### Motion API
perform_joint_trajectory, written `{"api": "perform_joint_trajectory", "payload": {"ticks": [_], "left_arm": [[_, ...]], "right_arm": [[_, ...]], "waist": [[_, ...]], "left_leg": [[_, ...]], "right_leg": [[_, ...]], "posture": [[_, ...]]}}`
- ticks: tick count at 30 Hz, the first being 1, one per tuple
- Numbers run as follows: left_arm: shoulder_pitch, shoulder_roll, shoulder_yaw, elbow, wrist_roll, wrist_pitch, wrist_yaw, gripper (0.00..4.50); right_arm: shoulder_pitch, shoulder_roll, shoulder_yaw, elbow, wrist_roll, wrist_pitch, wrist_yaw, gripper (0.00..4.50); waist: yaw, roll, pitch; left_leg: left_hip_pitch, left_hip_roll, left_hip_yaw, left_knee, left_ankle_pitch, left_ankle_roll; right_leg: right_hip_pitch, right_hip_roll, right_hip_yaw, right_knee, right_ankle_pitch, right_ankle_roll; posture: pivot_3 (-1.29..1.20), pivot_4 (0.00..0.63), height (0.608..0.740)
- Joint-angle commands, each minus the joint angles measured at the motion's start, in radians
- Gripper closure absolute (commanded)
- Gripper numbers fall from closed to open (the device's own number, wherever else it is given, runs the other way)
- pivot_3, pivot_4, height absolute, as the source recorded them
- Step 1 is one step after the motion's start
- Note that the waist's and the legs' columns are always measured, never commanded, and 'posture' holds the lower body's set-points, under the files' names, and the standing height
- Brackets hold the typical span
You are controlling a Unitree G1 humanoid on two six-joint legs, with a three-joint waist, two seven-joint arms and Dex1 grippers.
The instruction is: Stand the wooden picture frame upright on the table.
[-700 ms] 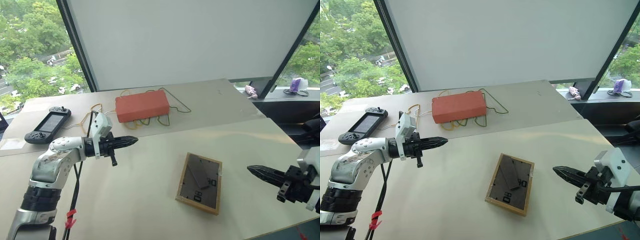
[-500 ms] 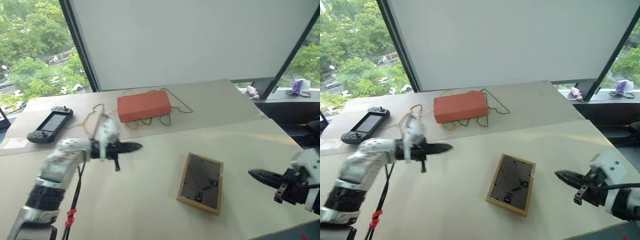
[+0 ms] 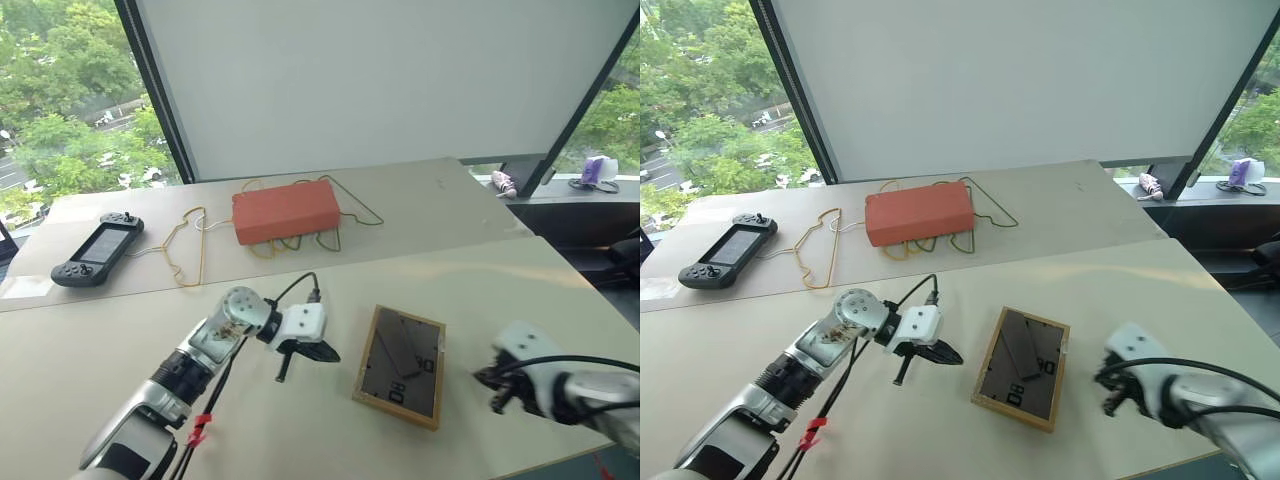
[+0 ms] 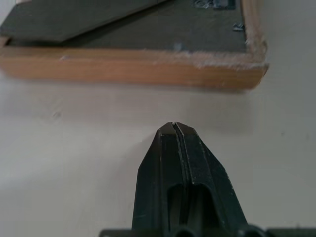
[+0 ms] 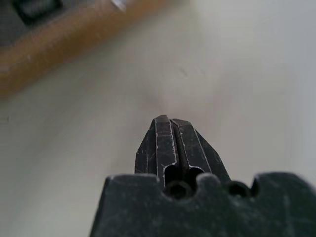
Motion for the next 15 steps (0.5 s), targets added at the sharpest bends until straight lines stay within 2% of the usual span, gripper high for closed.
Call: {"api": "perform_joint_trajectory", "payload": {"ticks": [1,6,15], "left_arm": [[-0.014,0.031,0.024,-0.035,0.012,-0.003,-0.014,4.50],[0.035,0.101,0.053,-0.114,0.024,0.032,0.009,4.50],[0.276,0.281,0.212,-0.441,-0.034,0.288,0.108,4.50]], "right_arm": [[-0.147,0.076,0.178,0.017,-0.067,0.048,-0.049,4.42],[-0.310,0.178,0.328,0.022,-0.102,0.091,-0.046,4.42],[-0.534,0.342,0.586,0.124,-0.184,0.068,0.029,4.42]], "waist": [[-0.013,-0.004,0.000],[-0.027,-0.005,0.000],[-0.054,-0.005,0.000]], "left_leg": [[0.000,0.001,0.000,0.000,0.000,0.000],[0.001,0.003,-0.001,0.000,0.000,0.000],[0.002,0.003,-0.003,-0.002,0.001,-0.001]], "right_leg": [[0.000,0.001,0.000,0.000,0.000,0.000],[-0.001,0.003,0.000,0.003,0.000,0.000],[-0.006,0.005,0.001,0.008,0.000,-0.001]], "posture": [[0.00,0.150,0.740],[0.00,0.150,0.740],[0.00,0.150,0.740]]}}
